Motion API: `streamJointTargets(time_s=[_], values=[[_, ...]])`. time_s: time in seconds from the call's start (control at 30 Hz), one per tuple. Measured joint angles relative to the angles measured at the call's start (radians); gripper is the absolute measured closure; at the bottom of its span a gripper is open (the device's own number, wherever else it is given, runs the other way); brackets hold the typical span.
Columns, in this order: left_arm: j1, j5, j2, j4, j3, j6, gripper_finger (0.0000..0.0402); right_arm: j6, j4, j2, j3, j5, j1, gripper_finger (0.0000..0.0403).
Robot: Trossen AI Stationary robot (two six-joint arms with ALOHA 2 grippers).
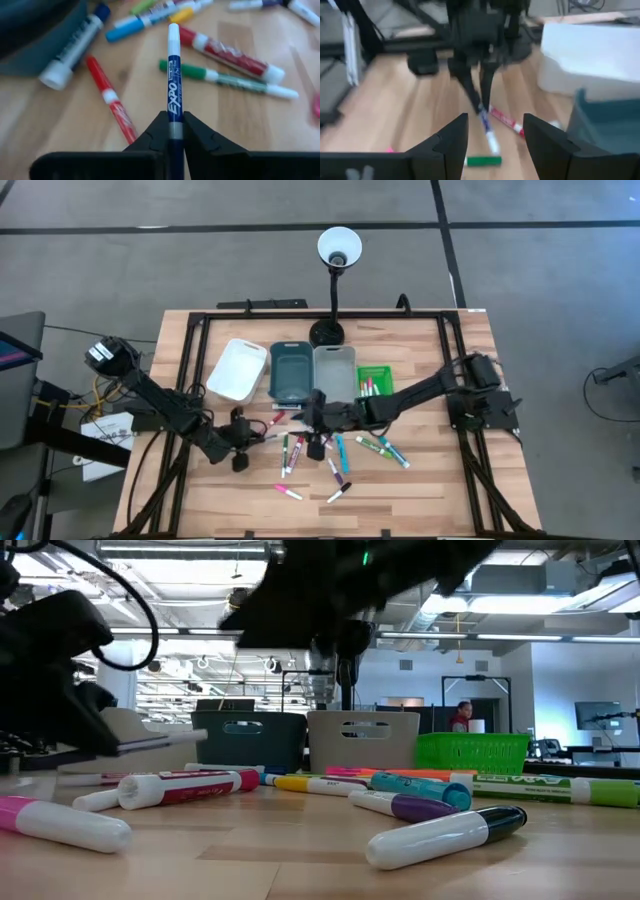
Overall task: Pick & Place Markers
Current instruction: Put the small dark blue marker pen into the gray bin
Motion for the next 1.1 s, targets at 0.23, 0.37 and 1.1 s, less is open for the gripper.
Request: streamJointTargets(time_s=[0.23,0.37,1.1], values=[[0.036,-0.038,-0.013,0.097,0.002,0.113,0.0368,-0.014,0.038,0.134,0.05,-0.015,-0.032,0.0239],[0.036,-0.028,-0.016,0.124,0.002,0.129,0.0364,-0.011,0.03,0.155,0.067,-0.049,-0.046,0.025],[0.058,-0.067,-0.018,0.199,0.003,0.21,0.0364,0.046,0.068,0.155,0.068,-0.104,-0.048,0.0337]])
